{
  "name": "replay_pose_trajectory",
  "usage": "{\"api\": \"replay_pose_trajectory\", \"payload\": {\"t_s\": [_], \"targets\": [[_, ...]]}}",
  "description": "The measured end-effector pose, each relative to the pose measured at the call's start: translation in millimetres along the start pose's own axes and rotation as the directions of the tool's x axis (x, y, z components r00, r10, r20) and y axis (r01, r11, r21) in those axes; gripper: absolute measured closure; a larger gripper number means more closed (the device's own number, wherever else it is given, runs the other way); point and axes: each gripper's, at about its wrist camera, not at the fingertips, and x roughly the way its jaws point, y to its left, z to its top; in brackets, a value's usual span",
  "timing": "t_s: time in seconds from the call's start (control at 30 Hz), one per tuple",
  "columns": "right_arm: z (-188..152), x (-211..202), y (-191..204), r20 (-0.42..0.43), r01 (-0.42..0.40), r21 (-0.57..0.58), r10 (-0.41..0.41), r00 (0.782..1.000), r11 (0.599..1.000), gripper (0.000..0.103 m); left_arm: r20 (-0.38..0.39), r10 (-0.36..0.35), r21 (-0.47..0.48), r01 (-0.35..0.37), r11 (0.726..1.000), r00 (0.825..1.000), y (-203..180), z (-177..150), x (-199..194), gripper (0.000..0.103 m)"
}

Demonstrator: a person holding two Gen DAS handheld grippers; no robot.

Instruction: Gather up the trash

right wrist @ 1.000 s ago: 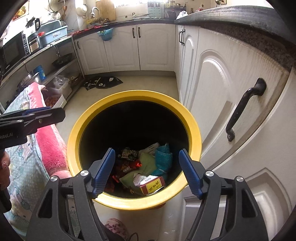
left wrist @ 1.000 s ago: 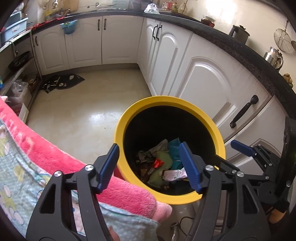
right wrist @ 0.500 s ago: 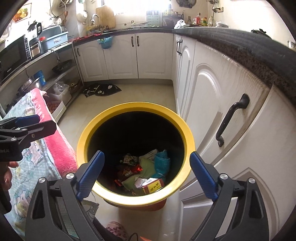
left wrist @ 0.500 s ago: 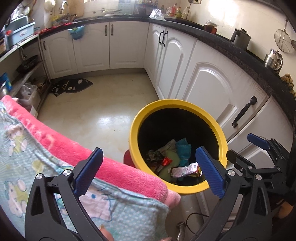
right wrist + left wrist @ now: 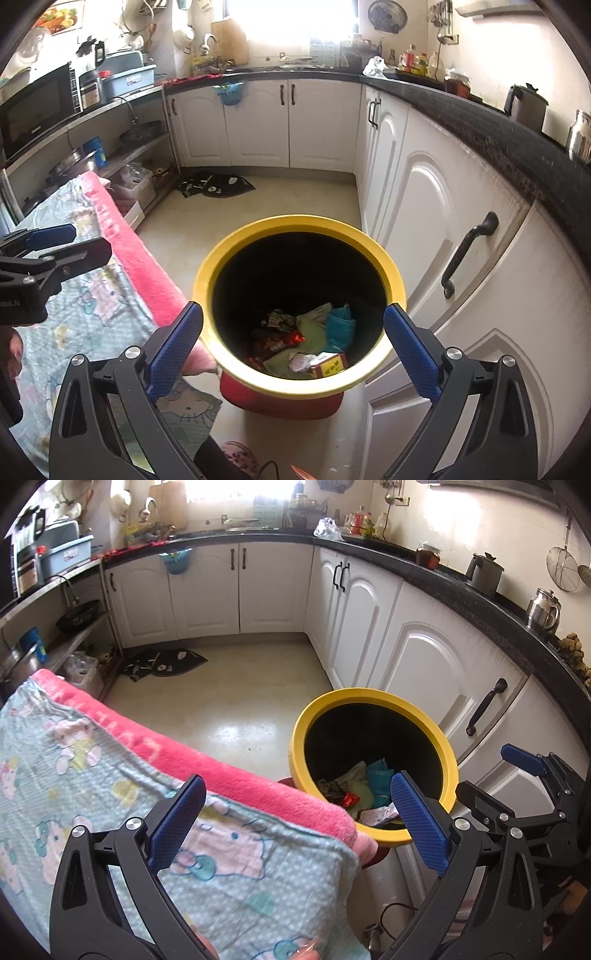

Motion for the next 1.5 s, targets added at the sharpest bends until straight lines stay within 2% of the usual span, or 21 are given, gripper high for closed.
{"api": "replay_pose_trajectory", "payload": {"t_s": [0.4,0.67,0.97,1.3,1.5], "targets": [[-6.1,-37.1,35.6,0.077,-0.022,-0.035,0.024,0.997,0.999,0.006,0.08,0.061,-0.024,-0.06,0.998,0.995,23.6,-25.0,-50.4,0.011],[-17.7,-68.6,66.1,0.187,-0.039,-0.077,0.053,0.981,0.996,0.006,0.151,0.12,-0.065,-0.111,0.992,0.981,40.1,-48.8,-87.9,0.011],[-38.6,-106.0,92.4,0.33,-0.052,-0.094,0.08,0.941,0.994,0.006,0.211,0.179,-0.115,-0.158,0.981,0.961,53.8,-76.5,-119.6,0.011],[-71.2,-139.2,108.7,0.459,-0.028,-0.066,0.055,0.887,0.997,0.006,0.297,0.213,-0.119,-0.185,0.976,0.931,52.4,-103.9,-144.2,0.011],[-91.3,-156.5,117.6,0.544,0.002,-0.065,0.033,0.838,0.998,0.006,0.325,0.221,-0.133,-0.187,0.973,0.92,52.6,-120.8,-155.3,0.011]]}}
